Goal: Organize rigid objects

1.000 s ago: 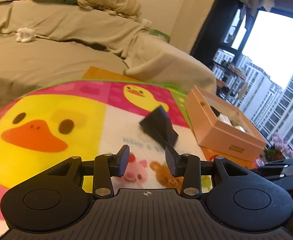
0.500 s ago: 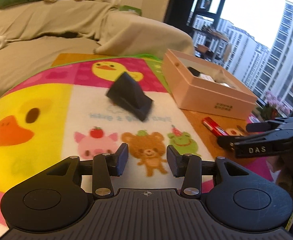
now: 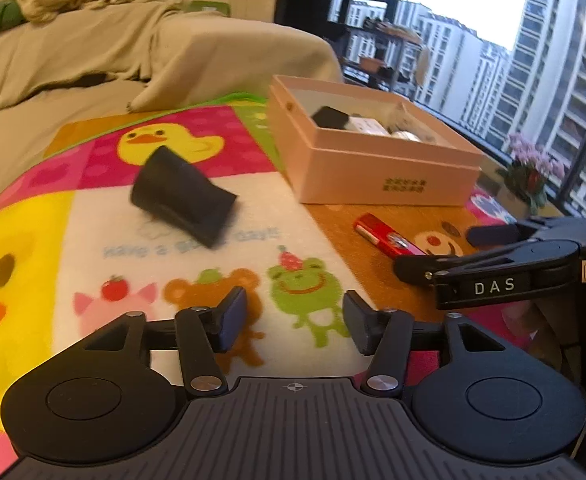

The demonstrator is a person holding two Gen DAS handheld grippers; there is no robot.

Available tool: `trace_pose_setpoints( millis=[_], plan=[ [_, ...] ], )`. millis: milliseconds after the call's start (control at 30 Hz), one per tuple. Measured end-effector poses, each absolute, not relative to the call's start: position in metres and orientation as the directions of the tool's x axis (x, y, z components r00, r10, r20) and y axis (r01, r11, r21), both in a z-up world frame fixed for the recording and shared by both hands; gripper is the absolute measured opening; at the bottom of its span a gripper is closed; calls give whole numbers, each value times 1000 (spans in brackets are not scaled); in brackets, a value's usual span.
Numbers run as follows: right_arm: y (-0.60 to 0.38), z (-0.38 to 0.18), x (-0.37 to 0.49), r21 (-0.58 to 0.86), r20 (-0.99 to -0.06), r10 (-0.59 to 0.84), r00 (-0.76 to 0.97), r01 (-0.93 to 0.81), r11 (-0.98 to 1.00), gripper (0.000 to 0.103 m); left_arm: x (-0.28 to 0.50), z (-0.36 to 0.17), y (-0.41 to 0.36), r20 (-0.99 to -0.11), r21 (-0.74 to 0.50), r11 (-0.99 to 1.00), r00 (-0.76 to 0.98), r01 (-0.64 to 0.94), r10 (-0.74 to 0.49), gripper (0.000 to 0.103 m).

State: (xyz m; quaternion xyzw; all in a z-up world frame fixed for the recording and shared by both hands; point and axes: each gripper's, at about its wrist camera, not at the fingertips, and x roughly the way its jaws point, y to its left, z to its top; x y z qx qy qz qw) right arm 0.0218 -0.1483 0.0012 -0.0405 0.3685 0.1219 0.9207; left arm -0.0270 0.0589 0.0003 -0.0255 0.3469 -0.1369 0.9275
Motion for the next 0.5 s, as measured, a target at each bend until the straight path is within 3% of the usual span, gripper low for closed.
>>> trace_pose_setpoints(
  millis=[100,200,367,500],
  plan=[
    [-149,1,22,14,-691,203,694,-268,963,103,-25,0,54,-641,-143,961,717,238,-273,71],
    [-149,1,22,5,-696,204,688,-280,960,103,-23,3,56,-644,-179,963,717,200,-268,71],
    [-150,1,22,12,-694,214,687,-286,958,103,-15,19,83,-580,-291,955,805,-59,-127,66],
    [-149,1,21,7,-692,212,690,-287,958,103,11,22,98,-598,-319,933,799,-169,-60,66]
  ],
)
